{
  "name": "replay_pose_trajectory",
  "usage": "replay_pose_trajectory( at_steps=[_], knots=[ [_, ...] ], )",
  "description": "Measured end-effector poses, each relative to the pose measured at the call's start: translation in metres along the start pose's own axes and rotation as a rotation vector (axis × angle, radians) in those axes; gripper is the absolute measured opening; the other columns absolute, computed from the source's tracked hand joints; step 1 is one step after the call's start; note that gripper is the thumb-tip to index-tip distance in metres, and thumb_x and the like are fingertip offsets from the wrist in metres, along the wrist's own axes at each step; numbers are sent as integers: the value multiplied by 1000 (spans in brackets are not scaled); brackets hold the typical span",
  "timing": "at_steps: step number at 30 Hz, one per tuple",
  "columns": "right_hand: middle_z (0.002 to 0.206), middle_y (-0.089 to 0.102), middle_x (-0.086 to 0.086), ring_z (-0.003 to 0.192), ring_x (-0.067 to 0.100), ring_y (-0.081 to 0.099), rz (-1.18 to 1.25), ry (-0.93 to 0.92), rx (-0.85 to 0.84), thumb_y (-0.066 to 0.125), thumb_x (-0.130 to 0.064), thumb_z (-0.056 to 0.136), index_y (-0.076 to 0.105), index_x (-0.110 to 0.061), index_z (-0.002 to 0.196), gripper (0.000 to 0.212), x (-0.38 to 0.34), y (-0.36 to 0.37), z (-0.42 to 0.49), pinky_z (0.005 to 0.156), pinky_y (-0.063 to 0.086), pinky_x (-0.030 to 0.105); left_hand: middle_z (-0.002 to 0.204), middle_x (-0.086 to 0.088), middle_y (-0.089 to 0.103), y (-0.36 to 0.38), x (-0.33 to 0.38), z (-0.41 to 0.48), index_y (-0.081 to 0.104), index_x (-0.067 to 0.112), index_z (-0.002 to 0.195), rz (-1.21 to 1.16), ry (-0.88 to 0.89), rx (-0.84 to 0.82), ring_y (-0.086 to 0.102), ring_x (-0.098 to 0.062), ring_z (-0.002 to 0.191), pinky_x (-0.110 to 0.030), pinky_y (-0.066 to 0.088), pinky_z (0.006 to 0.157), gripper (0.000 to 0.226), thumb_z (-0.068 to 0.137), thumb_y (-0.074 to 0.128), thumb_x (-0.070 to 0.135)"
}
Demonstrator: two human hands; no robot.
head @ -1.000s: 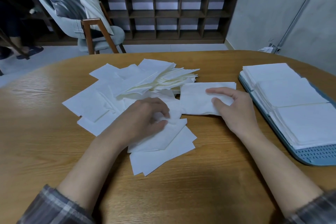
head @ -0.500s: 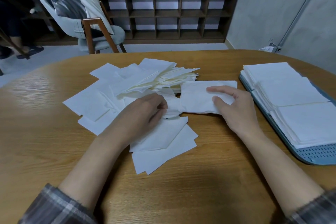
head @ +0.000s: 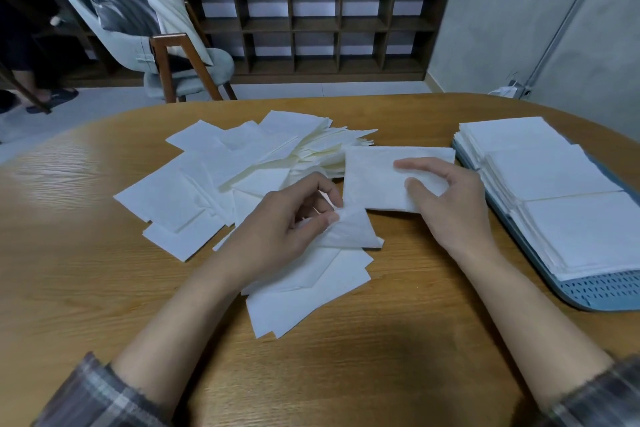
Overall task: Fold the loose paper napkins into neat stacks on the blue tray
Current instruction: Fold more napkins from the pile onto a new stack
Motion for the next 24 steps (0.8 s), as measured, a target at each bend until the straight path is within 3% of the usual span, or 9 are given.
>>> replay_pose_trajectory(
  at_steps=[3,7,9,12,15,18,21,24],
  knots=[
    [109,78,-19,116,-2,66,78,-74,-167,69,-18,100,83,-25,105,16,-9,5,-4,103,44,14,91,12,65,0,0,1,64,25,107,-74,12,71,61,-13,85,-31,46,78,13,103,67,13],
    [102,79,-22,105,-3,70,142,-44,-351,84,-42,84,81,-32,99,18,-16,13,-14,90,45,11,90,5,68,0,4,4,65,21,107,-151,6,155,65,-12,87,-23,46,80,13,102,67,9],
    [96,77,-26,98,-8,69,150,-18,-338,86,-40,79,78,-34,93,17,-14,15,-14,85,43,6,87,1,70,3,8,4,65,21,110,-170,-5,167,62,-11,79,-20,44,75,11,102,68,13],
    [93,78,-23,94,-7,70,193,-6,-256,84,-26,85,79,-29,88,7,-13,15,-10,85,44,8,80,7,70,4,15,2,67,26,115,-143,-23,174,55,-5,69,-16,39,69,15,101,68,32],
    [96,79,-16,100,3,72,298,73,-139,85,-28,85,81,-28,86,4,-6,9,-3,98,49,27,79,12,69,-2,12,3,70,35,116,-94,-63,186,60,-9,75,-22,44,74,29,91,74,48],
    [106,80,-4,112,17,72,444,188,-122,94,-38,75,84,-29,90,19,0,8,0,111,48,42,88,10,75,-10,6,3,75,35,110,-119,-98,255,68,-15,82,-32,51,76,24,88,85,31],
    [102,80,6,98,19,75,628,233,-292,83,-27,86,84,-18,90,10,-4,13,-2,91,56,31,95,2,80,-12,8,3,77,28,106,-241,-125,314,75,-20,89,-32,57,75,22,87,86,19],
    [107,79,15,96,22,75,662,253,-426,76,-24,91,81,-8,101,20,-9,15,-8,81,59,26,94,-7,80,-9,14,1,76,23,108,-291,-132,317,76,-27,90,-35,58,74,24,88,84,14]
  ],
)
Point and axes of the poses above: each hand's wrist, its own z-axis towards the middle knuckle, its own y-axis out of the palm, x = y × z, the point moved 3 cm from there along z, towards the middle knuckle
